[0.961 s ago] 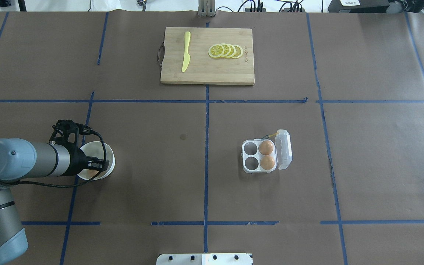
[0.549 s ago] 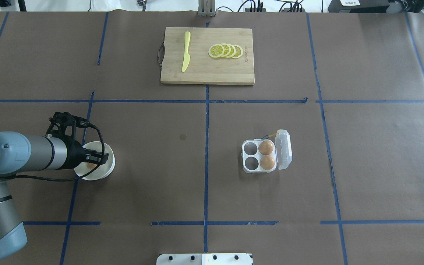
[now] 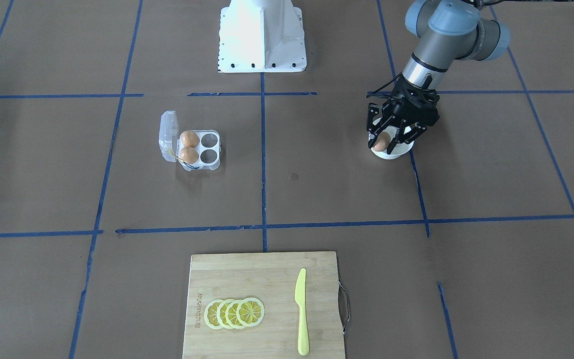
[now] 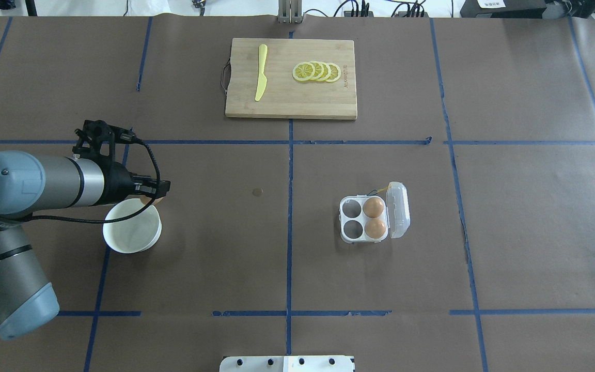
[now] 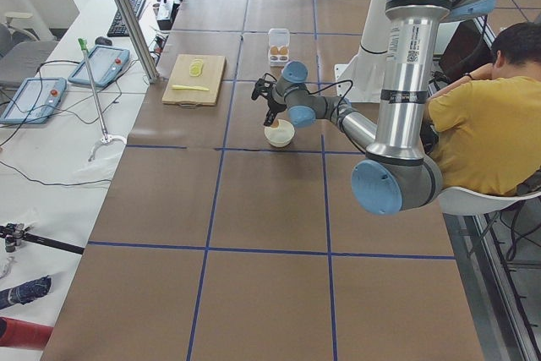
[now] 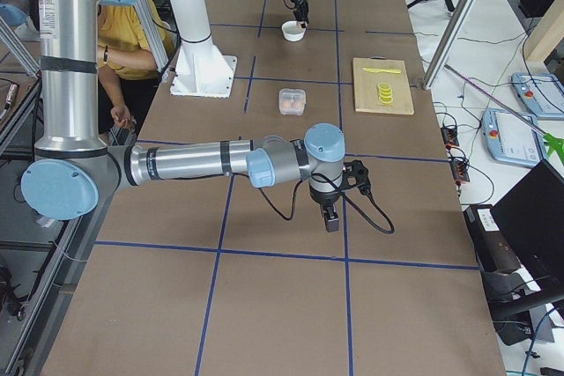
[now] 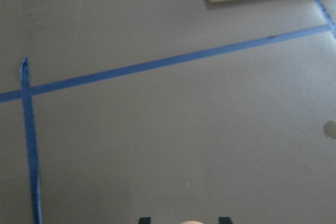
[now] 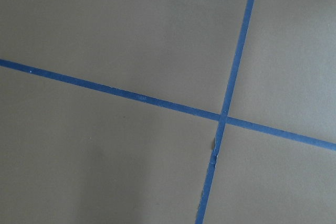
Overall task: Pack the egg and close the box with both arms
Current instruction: 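Lift the egg with the left gripper and carry it to the carton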
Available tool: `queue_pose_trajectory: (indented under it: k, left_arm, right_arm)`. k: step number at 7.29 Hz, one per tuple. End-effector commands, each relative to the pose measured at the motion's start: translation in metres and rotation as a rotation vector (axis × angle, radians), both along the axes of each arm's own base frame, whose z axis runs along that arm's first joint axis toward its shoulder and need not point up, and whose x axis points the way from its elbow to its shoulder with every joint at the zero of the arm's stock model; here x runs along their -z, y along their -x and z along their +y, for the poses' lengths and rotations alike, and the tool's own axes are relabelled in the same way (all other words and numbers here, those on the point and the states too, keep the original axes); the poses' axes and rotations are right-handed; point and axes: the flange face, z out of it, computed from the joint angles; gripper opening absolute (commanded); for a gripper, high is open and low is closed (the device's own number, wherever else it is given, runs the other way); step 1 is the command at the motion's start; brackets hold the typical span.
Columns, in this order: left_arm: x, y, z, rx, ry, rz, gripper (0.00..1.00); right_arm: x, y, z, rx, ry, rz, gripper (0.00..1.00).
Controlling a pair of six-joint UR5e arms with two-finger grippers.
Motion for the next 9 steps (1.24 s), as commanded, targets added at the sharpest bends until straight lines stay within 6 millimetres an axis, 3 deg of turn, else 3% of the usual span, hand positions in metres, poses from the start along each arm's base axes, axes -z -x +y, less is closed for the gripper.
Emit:
queue_pose_trajectory:
  k: [1,2,4,5,6,7,8,9]
  left_arm:
    - [0.077,-0.035,-0.023,0.005,-0.087,0.096,0.0]
    - [0.102,-0.047,-0.028,-0.01,-0.157,0.145,0.0]
    - [0.108,-0.082,-0.016,-0.088,-0.358,0.268,0.0]
    - [0.118,-0.112,-0.004,-0.144,-0.456,0.265,0.0]
    - [0.139,-0.151,-0.011,-0.155,-0.512,0.321,0.0]
    - [0.14,-0.191,-0.01,-0.174,-0.531,0.359,0.0]
    - [0.155,-0.215,0.0,-0.178,-0.546,0.393,0.0]
    - [0.175,-0.247,0.025,-0.15,-0.545,0.404,0.0]
  right_arm:
    - [0.001,0.0,-0.001,-0.001,0.0,-0.001,1.0]
    - [0.0,0.0,-0.001,-0.001,0.001,-0.001,1.0]
    - [0.0,0.0,-0.001,-0.001,0.003,0.001,1.0]
    - [0.0,0.0,-0.001,-0.001,0.003,0.001,1.0]
    - [-0.002,-0.001,0.001,-0.003,0.006,0.001,1.0]
    - [-0.002,-0.001,0.001,-0.003,0.006,0.001,1.0]
    - [-0.003,-0.001,0.001,-0.003,0.007,0.001,1.0]
    - [-0.003,-0.001,0.001,-0.003,0.009,0.001,1.0]
